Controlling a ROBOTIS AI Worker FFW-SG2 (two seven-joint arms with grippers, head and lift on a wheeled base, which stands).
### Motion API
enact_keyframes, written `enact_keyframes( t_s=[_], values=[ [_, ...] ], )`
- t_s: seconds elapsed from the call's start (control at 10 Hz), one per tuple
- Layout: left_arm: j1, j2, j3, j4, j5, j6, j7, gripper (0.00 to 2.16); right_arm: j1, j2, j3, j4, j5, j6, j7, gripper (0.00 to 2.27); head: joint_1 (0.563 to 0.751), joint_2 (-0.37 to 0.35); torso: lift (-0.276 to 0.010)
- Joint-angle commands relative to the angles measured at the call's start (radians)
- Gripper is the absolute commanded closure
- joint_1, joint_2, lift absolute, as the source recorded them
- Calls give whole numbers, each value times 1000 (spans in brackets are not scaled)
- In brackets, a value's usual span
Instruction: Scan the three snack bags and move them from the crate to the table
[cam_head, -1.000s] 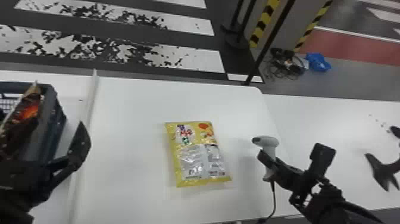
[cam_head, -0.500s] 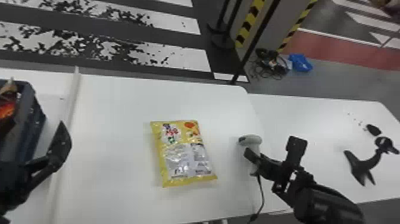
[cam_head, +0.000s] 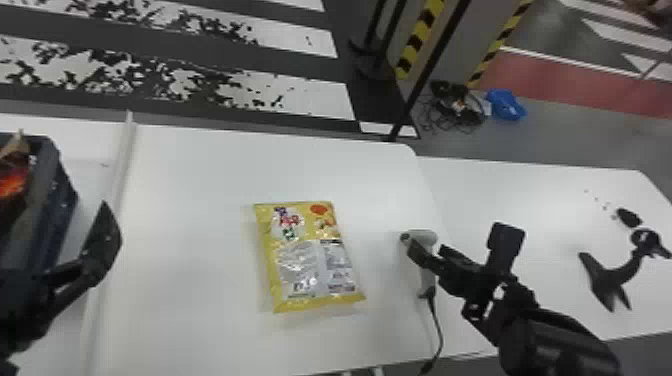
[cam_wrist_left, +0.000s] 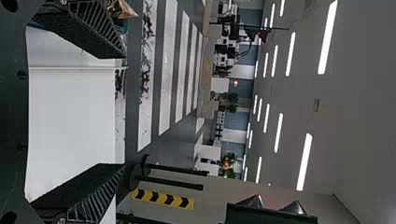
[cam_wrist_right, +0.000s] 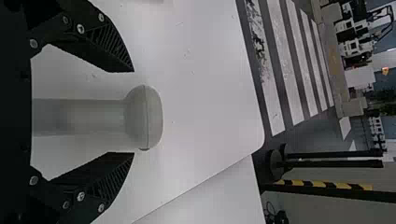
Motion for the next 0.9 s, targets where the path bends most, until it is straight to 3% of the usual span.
enact_keyframes(
  t_s=[0.0, 0.2, 0.4, 0.8],
  values=[
    [4, 0, 0, -3, 0, -1, 0, 33, 45, 0, -30, -114, -45, 63, 64, 63, 695, -313, -62],
    [11, 0, -5, -7, -2, -4, 0, 33, 56, 0, -59, -190, -108, 275, 192, 63, 695, -284, -62],
    [24, 2, -6, -18, -3, -10, -2, 33, 36, 0, -60, -185, -132, 386, 309, 66, 695, -237, -62],
    [39, 2, 0, -24, -3, -19, -8, 33, -70, -12, -37, 5, -144, 481, 458, 90, 695, -178, -62]
  ],
)
